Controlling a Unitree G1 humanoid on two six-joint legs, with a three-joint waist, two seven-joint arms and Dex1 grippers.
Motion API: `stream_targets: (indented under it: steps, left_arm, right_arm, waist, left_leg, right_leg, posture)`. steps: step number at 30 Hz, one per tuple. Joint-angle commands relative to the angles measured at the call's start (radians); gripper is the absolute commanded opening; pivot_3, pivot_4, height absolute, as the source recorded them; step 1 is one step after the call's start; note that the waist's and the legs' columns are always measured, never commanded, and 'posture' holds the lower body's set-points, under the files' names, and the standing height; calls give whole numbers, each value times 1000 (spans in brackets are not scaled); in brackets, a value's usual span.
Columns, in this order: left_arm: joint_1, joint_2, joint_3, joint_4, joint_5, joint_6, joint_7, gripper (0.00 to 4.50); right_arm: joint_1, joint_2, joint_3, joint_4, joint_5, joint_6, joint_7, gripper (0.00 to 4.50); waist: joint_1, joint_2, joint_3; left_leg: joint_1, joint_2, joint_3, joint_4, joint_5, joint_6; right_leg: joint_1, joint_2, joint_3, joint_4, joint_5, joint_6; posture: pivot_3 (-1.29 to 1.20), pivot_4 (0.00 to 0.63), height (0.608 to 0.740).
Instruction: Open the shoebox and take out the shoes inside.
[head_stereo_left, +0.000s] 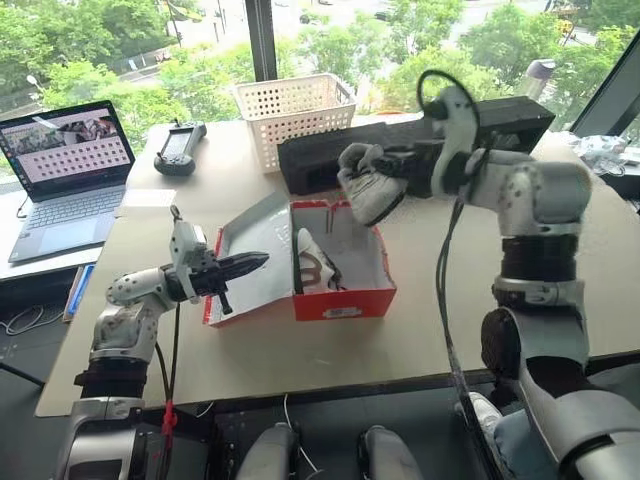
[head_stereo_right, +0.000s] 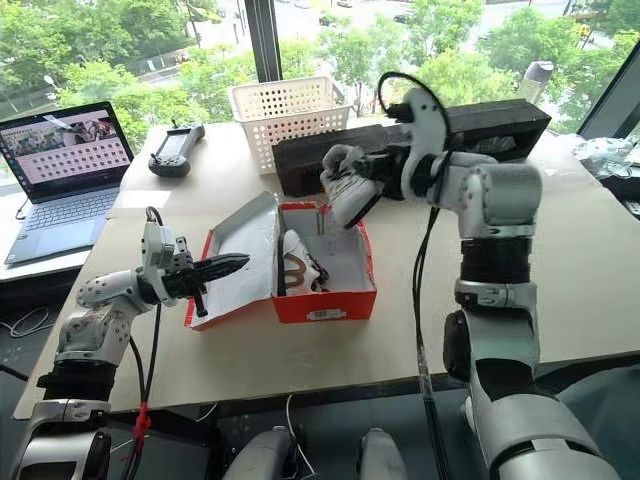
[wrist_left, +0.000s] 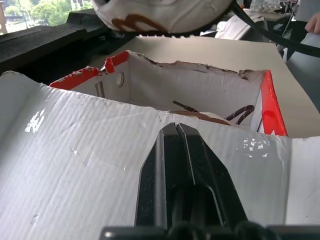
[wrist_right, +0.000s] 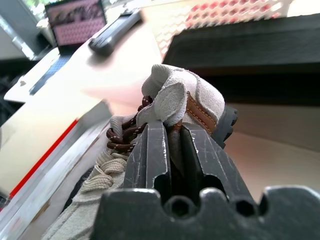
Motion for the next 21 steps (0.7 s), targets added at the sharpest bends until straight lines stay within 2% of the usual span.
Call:
stream_targets:
  steps: [1, 3, 7, 14, 21]
  left_arm:
    - [-15, 9, 2, -2, 1, -21, -5, 0]
    - [-15, 9, 1, -4, 2, -22, -5, 0]
    - [-25, 5, -6, 1, 4, -19, -6, 0]
    - [-31, 1, -13, -3, 6, -15, -6, 0]
    - [-27, 3, -10, -11, -1, -8, -6, 0]
  right_arm:
    - [12, -35, -24, 129, -27, -208, -44, 415]
    - [15, -45, -1, 186, -47, -277, -48, 415]
    - [69, -48, 59, 494, -139, -530, -82, 415]
    - [71, -62, 126, 687, -211, -606, -98, 415]
    - [90, -87, 191, 719, -271, -551, -111, 2555]
  waist:
    - [-1, 0, 0]
    - [-7, 1, 1]
    - [-18, 2, 2]
    - [-28, 1, 2]
    - [-29, 1, 2]
  left_leg:
    - [0, 0, 0, 0, 0, 0]
    - [0, 0, 2, -1, 0, 1]
    - [2, 1, 5, -2, 0, 2]
    - [3, 2, 8, 0, 0, 3]
    - [4, 4, 8, 2, 0, 3]
  right_leg:
    - [0, 0, 0, 0, 0, 0]
    - [-1, 0, 1, 0, 0, 0]
    - [0, 1, 5, 1, 0, 0]
    - [2, 2, 8, 0, 1, 2]
    - [4, 2, 8, -1, 1, 2]
  posture:
    - [0, 150, 737]
    - [0, 150, 737]
    - [0, 150, 737]
    - [0, 150, 737]
    - [0, 150, 737]
